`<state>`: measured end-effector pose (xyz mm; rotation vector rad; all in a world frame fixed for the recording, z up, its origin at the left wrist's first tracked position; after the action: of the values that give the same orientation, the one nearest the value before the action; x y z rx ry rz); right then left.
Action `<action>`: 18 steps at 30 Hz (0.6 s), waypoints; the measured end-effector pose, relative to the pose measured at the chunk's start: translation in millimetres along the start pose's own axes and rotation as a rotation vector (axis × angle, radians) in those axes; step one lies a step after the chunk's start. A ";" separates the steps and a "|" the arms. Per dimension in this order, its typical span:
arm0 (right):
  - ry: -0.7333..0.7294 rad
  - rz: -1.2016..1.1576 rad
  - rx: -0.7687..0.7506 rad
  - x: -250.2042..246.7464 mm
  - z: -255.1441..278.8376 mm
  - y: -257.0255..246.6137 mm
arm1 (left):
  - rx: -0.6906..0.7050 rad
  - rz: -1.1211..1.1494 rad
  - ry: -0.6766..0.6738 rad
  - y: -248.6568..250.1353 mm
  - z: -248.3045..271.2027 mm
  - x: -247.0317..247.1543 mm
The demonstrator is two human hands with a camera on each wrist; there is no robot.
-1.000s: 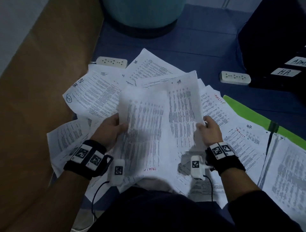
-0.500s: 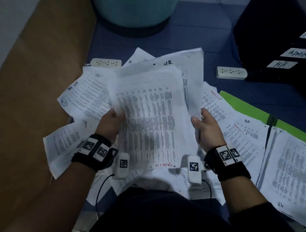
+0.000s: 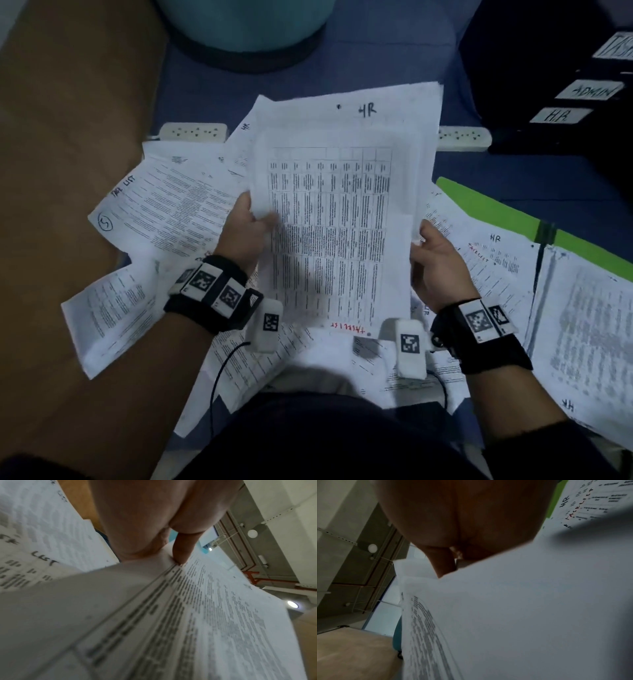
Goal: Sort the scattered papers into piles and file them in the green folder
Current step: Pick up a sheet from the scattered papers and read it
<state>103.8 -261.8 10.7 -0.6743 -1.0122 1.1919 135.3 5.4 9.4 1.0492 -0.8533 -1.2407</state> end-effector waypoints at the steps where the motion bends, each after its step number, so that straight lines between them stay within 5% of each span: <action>1: -0.011 0.010 0.025 0.0 -0.3 3.4 | 0.008 -0.034 0.003 -1.9 -1.2 0.1; 4: 0.122 0.138 0.051 -23.3 -10.1 13.7 | 0.003 -0.128 0.012 -12.8 -1.3 -5.3; 7: 0.457 0.435 0.072 -72.3 -28.7 19.8 | -0.046 -0.221 0.037 -31.5 -2.5 -17.2; 10: 0.727 0.792 0.253 -112.5 -45.1 20.0 | -0.109 -0.357 0.003 -53.4 -0.1 -20.8; 13: 0.791 0.989 0.392 -126.0 -59.5 14.8 | -0.140 -0.467 -0.043 -65.0 3.1 -18.6; 18: 0.759 1.125 0.379 -133.9 -81.5 7.1 | -0.142 -0.589 -0.045 -67.7 0.7 -15.3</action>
<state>168.2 -382.2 -66.7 -1.3106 0.3356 1.7802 110.9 19.7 -54.0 1.2024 -0.4864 -1.7933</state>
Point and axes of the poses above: each hand's wrist, its own z-axis away from the middle knuckle, its own x-axis out of the palm, y = z × x, the point moved 6 cm from there along -z, towards the middle knuckle, and after that the axes turned 4 degrees about x, right-handed, at the moved point
